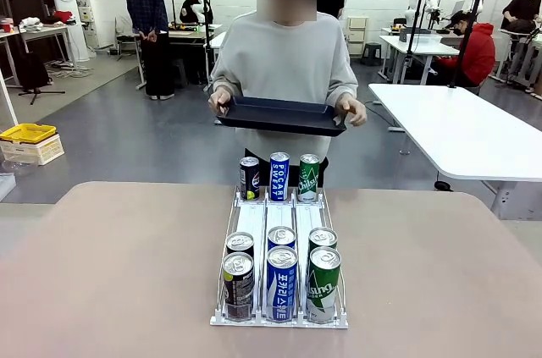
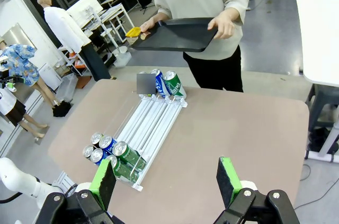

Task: Retrieve and hand over the desired beverage to the person.
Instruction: Pick up a can of the same type that the person held from the Automatic Can Dispenser.

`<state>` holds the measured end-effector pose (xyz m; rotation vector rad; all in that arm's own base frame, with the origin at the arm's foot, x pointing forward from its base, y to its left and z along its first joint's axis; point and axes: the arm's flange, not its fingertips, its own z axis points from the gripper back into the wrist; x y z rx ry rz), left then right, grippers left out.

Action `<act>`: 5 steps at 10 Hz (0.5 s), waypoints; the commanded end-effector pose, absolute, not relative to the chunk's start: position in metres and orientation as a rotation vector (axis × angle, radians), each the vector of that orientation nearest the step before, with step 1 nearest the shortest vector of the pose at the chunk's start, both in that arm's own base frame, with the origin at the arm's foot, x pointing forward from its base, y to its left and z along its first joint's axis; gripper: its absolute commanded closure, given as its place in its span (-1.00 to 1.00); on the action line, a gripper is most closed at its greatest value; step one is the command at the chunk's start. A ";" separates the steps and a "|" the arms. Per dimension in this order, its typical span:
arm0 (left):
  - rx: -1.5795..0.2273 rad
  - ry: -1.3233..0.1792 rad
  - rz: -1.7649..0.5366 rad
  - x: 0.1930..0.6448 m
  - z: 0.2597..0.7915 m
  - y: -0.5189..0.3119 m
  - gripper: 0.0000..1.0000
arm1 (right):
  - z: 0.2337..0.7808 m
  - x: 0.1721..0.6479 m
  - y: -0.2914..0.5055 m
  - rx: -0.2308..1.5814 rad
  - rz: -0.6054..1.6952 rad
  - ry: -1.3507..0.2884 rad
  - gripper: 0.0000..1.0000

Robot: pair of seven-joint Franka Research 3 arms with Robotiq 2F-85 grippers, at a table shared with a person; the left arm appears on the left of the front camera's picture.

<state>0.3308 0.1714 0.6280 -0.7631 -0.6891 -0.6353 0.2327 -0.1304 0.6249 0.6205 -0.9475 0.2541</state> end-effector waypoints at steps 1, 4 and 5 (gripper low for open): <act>-0.770 -0.707 -0.650 0.331 0.629 0.173 -1.00 | 0.626 0.240 -0.128 0.629 0.262 -0.964 -1.00; -0.770 -0.707 -0.650 0.331 0.629 0.173 -1.00 | 0.626 0.240 -0.128 0.629 0.262 -0.964 -1.00; -0.770 -0.707 -0.650 0.331 0.629 0.173 -1.00 | 0.626 0.240 -0.128 0.629 0.262 -0.964 -1.00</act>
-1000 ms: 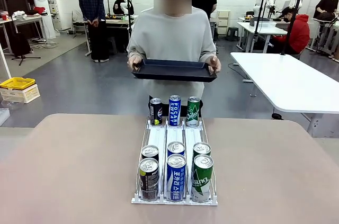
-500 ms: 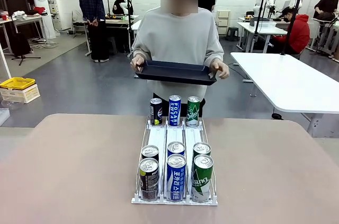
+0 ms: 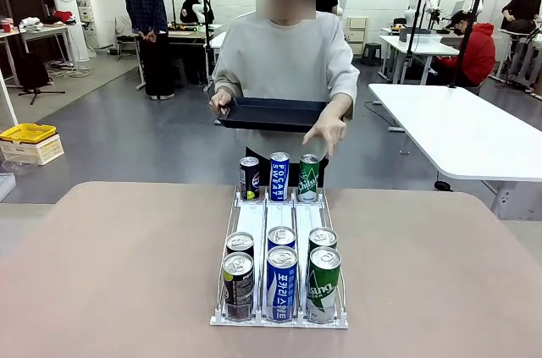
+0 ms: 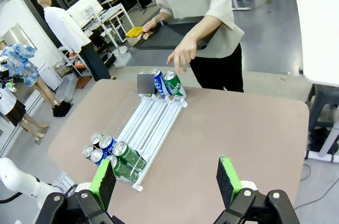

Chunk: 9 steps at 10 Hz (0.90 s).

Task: Retrieve and hand over the desired beverage to the person.
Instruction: Pick up a can of the same type that the person held from the Automatic Can Dispenser.

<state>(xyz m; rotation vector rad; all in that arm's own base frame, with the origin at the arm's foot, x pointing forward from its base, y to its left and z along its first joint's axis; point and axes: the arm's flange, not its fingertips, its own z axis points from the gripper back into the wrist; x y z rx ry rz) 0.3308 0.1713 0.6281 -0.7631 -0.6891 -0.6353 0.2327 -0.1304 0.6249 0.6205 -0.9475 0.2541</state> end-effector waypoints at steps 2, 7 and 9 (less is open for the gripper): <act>-0.770 -0.707 -0.650 0.331 0.629 0.173 -1.00 | 0.626 0.240 -0.128 0.629 0.262 -0.964 -1.00; -0.770 -0.707 -0.650 0.331 0.629 0.173 -1.00 | 0.626 0.240 -0.128 0.629 0.262 -0.964 -1.00; -0.770 -0.707 -0.650 0.331 0.629 0.173 -1.00 | 0.626 0.240 -0.128 0.629 0.262 -0.964 -1.00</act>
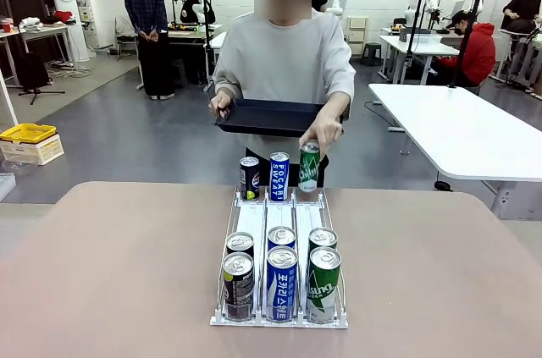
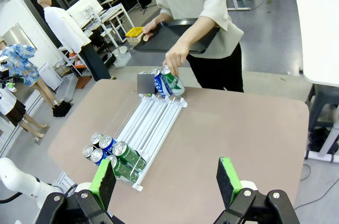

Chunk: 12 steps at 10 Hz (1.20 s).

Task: Retrieve and hand over the desired beverage to the person.
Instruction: Pick up a can of the same type that the person held from the Automatic Can Dispenser.

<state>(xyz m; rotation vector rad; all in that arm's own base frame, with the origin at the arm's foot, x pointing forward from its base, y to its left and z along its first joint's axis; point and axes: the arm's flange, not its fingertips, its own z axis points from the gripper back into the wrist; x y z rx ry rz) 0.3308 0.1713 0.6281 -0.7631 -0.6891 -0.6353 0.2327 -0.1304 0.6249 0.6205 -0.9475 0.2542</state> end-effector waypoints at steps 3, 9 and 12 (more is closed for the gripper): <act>-0.770 -0.707 -0.650 0.331 0.629 0.173 -1.00 | 0.626 0.240 -0.128 0.629 0.262 -0.964 -1.00; -0.770 -0.707 -0.650 0.331 0.629 0.173 -1.00 | 0.626 0.240 -0.128 0.629 0.262 -0.964 -1.00; -0.770 -0.707 -0.650 0.331 0.629 0.173 -1.00 | 0.626 0.240 -0.128 0.629 0.262 -0.964 -1.00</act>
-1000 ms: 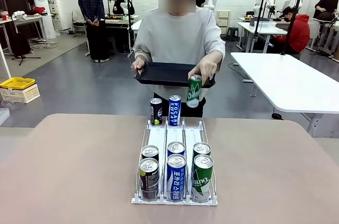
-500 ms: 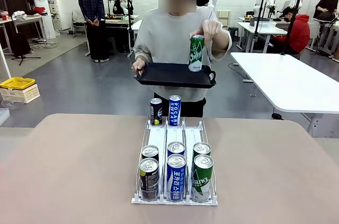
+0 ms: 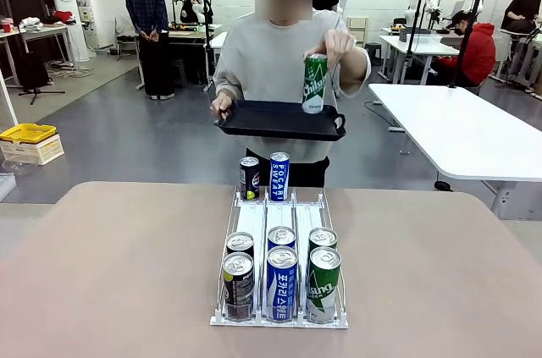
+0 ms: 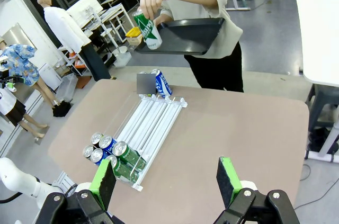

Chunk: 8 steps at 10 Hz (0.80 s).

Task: Retrieve and hand over the desired beverage to the person.
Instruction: Pick up a can of the same type that the person held from the Automatic Can Dispenser.

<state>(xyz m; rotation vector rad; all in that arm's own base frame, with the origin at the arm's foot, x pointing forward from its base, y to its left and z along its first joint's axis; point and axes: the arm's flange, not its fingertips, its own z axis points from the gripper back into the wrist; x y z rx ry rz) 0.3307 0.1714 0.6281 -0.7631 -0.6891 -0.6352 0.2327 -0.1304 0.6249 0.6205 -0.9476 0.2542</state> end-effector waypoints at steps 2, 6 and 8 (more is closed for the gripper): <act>-0.770 -0.707 -0.650 0.331 0.629 0.173 -1.00 | 0.626 0.240 -0.128 0.629 0.262 -0.964 -1.00; -0.770 -0.707 -0.650 0.331 0.629 0.173 -1.00 | 0.626 0.240 -0.128 0.629 0.262 -0.964 -1.00; -0.770 -0.707 -0.650 0.331 0.629 0.173 -1.00 | 0.626 0.240 -0.128 0.629 0.262 -0.964 -1.00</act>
